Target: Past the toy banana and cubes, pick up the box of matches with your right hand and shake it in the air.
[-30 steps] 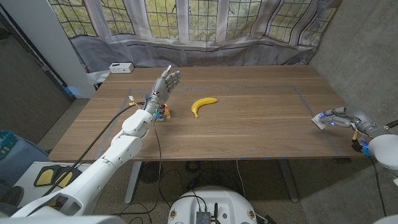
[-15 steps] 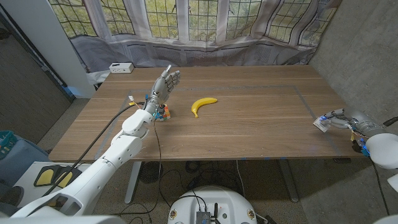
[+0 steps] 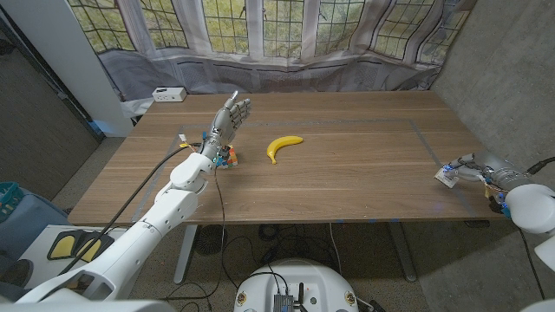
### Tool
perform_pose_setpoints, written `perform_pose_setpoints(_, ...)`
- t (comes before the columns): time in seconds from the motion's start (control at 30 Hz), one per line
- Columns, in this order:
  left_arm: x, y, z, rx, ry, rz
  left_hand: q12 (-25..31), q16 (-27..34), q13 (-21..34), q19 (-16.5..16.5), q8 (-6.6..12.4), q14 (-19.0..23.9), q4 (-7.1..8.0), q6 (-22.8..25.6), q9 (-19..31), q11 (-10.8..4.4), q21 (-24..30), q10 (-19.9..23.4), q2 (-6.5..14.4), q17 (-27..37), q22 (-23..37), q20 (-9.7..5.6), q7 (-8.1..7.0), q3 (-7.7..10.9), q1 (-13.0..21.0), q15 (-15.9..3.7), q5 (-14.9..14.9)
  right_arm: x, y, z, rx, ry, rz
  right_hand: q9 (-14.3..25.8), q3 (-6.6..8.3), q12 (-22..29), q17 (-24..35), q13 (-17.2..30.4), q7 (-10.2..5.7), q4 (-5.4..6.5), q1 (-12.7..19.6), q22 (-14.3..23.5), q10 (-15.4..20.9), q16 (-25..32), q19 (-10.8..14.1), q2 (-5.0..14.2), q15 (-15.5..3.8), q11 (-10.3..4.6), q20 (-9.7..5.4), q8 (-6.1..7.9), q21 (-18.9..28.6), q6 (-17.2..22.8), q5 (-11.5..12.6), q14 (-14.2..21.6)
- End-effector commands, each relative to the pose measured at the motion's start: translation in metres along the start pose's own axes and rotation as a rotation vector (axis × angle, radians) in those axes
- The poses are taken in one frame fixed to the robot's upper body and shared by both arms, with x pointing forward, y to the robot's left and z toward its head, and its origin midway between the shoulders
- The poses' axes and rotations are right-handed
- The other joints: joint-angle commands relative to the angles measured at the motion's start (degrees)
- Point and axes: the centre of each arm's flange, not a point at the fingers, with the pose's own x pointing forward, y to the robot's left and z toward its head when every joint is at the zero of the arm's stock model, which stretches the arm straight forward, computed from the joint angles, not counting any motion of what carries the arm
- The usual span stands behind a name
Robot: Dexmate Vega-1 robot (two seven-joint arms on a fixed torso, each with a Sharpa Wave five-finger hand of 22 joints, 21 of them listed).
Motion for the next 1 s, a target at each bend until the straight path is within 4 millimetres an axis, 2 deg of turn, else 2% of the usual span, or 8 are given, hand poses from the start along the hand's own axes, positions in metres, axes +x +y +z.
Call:
perform_pose_setpoints(0.03, -0.002, 0.0, 0.002, 0.004, -0.004, 0.004, -0.08, -0.01, 0.16, -0.4, 0.27, -0.32, -0.27, 0.59, 0.33, -0.06, -0.03, -0.04, 0.15, 0.21, 0.2, 0.23, 0.02, 0.32, -0.48, -0.02, -0.17, 0.004, 0.007, 0.0, -0.043, 0.011, 0.036, 0.1, 0.54, 0.13, 0.13, 0.26, 0.02, 0.05, 0.46, 0.25, 0.07, -0.04, -0.16, 0.13, -2.42, -0.37, -0.11, -0.13, -0.12, 0.4, -0.09, -0.24)
perform_pose_setpoints(0.5, 0.0, 0.0, 0.003, 0.006, -0.003, 0.004, -0.08, -0.01, 0.16, -0.4, 0.27, -0.33, -0.31, 0.57, 0.33, -0.26, -0.03, -0.05, 0.16, 0.21, 0.2, 0.22, 0.04, 0.34, -0.49, 0.0, -0.17, 0.008, 0.019, -0.005, -0.056, 0.03, 0.086, 0.09, 0.58, 0.06, 0.05, 0.25, -0.1, 0.09, 0.51, 0.24, -0.03, -0.25, -0.21, 0.09, -2.53, -0.38, -0.08, -0.19, -0.12, 0.44, -0.12, -0.22)
perform_pose_setpoints(0.93, -0.002, 0.001, 0.001, 0.001, -0.004, 0.007, -0.09, 0.02, 0.16, -0.43, 0.28, -0.28, -0.36, 0.61, 0.33, -0.16, -0.03, -0.08, 0.16, 0.21, 0.2, 0.21, 0.08, 0.36, -0.5, -0.03, -0.18, 0.011, 0.022, -0.004, -0.062, 0.037, 0.094, 0.08, 0.56, 0.07, 0.11, 0.24, 0.01, 0.12, 0.56, 0.24, 0.03, -0.32, -0.21, 0.06, -2.4, -0.68, -0.02, -0.28, -0.09, 0.39, -0.16, -0.19)
perform_pose_setpoints(1.0, -0.002, 0.001, 0.001, 0.003, -0.004, 0.008, -0.06, 0.01, 0.16, -0.42, 0.27, -0.3, -0.37, 0.59, 0.33, 0.0, -0.03, -0.01, 0.16, 0.21, 0.2, 0.19, 0.02, 0.36, -0.51, -0.02, -0.18, 0.011, 0.023, -0.004, -0.059, 0.04, 0.09, 0.08, 0.55, 0.04, 0.09, 0.24, -0.01, 0.17, 0.5, 0.24, -0.03, -0.37, -0.24, 0.06, -2.39, -0.37, 0.03, -0.3, -0.1, 0.38, -0.18, -0.17)
